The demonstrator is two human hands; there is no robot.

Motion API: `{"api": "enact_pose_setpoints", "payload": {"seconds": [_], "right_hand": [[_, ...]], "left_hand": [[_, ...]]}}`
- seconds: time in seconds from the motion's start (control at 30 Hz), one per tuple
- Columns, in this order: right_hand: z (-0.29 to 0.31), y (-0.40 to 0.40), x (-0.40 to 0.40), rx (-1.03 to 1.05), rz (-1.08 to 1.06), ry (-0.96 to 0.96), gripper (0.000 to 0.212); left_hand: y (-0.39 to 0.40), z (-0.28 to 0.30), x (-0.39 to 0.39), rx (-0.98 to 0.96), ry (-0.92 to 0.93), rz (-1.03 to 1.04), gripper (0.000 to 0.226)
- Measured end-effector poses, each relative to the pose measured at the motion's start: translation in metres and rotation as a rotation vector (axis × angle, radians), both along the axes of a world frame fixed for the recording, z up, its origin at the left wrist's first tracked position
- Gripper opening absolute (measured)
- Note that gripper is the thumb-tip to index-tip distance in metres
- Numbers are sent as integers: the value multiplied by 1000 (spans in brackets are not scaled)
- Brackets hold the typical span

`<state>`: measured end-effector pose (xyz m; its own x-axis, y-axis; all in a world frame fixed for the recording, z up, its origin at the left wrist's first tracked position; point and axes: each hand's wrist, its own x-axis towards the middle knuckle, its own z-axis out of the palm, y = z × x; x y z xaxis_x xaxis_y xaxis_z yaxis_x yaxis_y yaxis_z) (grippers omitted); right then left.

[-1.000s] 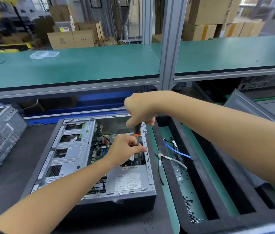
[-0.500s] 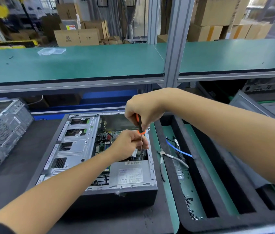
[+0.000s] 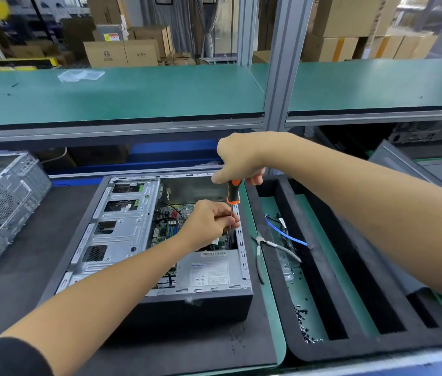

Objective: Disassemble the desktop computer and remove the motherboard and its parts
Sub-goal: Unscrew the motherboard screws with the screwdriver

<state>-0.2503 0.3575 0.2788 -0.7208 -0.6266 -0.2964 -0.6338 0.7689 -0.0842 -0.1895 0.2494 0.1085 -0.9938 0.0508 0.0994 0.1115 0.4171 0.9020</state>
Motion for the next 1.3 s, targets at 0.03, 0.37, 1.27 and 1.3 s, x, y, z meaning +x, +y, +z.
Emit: {"api": "enact_pose_setpoints", "payload": {"seconds": [0.03, 0.37, 1.27, 1.3], "right_hand": [[0, 0, 0, -19, 6, -11, 40], [3, -2, -3, 47, 350, 52, 12], [3, -5, -12, 32, 472, 15, 18], [4, -4, -11, 19, 475, 1, 20]], "left_hand": [[-2, -1, 0, 3, 6, 3, 14], [-11, 1, -4, -77, 70, 1, 26], [-16, 4, -10, 66, -72, -164, 17], [-16, 5, -11, 66, -74, -167, 18]]}}
